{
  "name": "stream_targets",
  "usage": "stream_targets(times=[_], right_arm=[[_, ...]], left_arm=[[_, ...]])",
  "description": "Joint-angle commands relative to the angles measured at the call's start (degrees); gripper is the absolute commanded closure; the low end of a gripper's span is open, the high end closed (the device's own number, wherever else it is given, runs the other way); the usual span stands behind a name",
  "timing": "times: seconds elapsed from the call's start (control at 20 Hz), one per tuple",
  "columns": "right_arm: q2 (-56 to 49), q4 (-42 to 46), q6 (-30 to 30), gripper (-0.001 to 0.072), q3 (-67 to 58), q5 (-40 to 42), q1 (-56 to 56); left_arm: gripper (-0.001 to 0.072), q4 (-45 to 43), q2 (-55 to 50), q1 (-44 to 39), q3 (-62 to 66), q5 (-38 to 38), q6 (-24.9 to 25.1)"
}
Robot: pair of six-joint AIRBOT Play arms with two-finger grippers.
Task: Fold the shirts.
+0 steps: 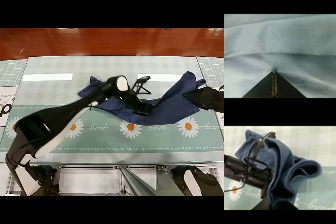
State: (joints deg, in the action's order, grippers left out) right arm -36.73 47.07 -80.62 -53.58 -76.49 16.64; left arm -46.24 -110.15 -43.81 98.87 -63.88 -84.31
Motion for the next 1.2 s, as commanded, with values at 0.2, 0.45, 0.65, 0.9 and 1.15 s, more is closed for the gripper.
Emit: stream_targets(times=[0.2,0.45,0.65,0.9,1.15], right_arm=[[-8.7,-5.03,-0.52,0.0689,-0.04,12.22,-15.47],[-29.59,-8.24,-0.74,0.0688,-7.34,29.77,-34.49],[-50.05,-11.21,-0.2,0.0688,-23.21,30.47,-39.69],[-66.86,-18.23,-0.46,0.0689,-38.56,30.58,-41.48],[-74.4,-18.62,-2.38,0.0688,-46.45,32.28,-43.43]], left_arm=[[0.0687,-2.12,15.67,21.24,-5.66,-12.39,0.17],[0.0687,-6.54,36.5,36.26,-23.23,-9.44,4.5],[0.0688,-6.51,50.77,44.54,-37.59,-4.74,9.2],[0.0688,-6.54,57.96,48.89,-47.1,-2.12,11.87],[0.0688,-6.49,57.96,48.89,-49.37,0.68,11.89]])
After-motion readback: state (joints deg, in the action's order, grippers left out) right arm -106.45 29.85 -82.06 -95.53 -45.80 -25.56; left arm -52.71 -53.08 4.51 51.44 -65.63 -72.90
